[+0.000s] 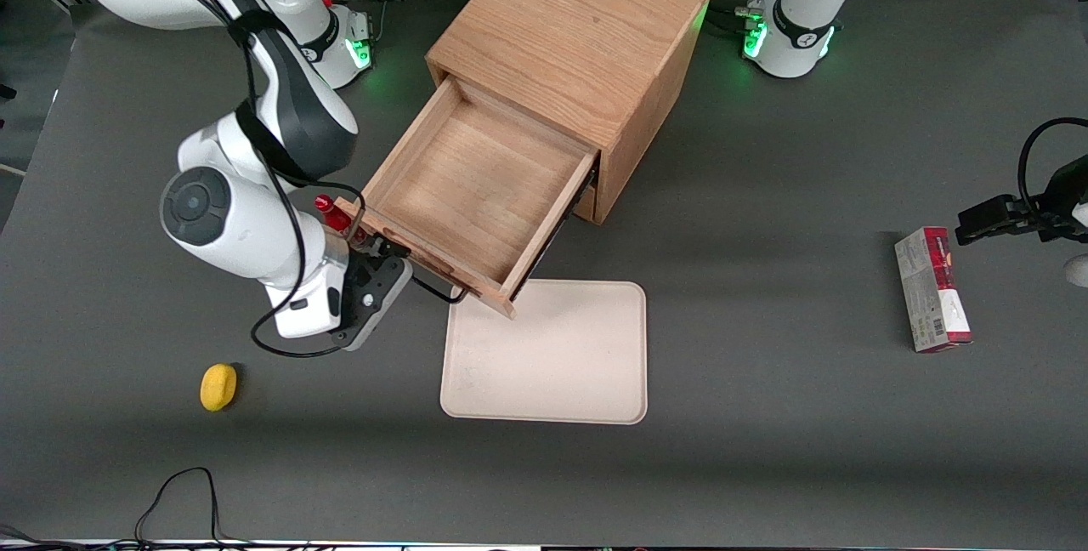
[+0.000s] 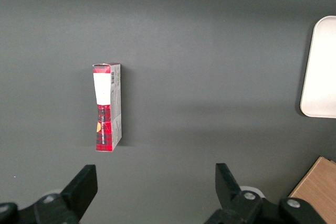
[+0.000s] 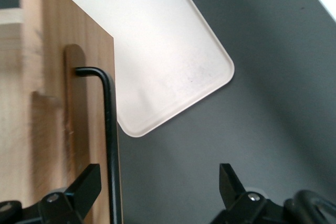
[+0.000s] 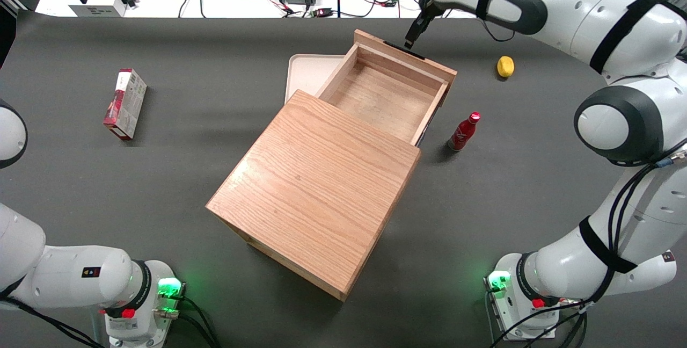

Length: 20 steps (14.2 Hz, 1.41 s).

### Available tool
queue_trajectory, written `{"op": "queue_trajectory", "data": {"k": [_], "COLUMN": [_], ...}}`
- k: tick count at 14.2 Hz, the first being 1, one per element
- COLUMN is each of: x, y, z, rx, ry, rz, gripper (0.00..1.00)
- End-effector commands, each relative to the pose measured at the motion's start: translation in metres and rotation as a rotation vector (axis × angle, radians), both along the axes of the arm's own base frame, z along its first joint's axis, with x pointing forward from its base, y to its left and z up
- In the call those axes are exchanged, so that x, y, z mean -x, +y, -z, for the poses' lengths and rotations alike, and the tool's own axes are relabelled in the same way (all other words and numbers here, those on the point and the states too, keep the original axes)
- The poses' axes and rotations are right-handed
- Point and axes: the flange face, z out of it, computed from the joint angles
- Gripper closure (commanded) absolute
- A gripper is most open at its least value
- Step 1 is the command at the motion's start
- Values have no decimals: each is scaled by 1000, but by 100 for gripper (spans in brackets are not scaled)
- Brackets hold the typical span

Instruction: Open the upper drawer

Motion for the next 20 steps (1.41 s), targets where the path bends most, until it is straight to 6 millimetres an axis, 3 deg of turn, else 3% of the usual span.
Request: {"op": "queue_trajectory", "data": {"k": [1,4,7,10,12,13,17,20], "x": [0,29,76,135,164,176,185,184], "y": [-27,-69,-102,-136,-165,-168,-194,-194], "z": [-61,-108,-137,-145,-141,-141,-141,-142], "rx": [23,92,158,137,112,110,117,118], "ry": [-61,4,70,63,73,73,90,92], "rz": [124,267,600,775,865,910,981,979], "gripper": [0,0,0,0,0,0,0,0]}}
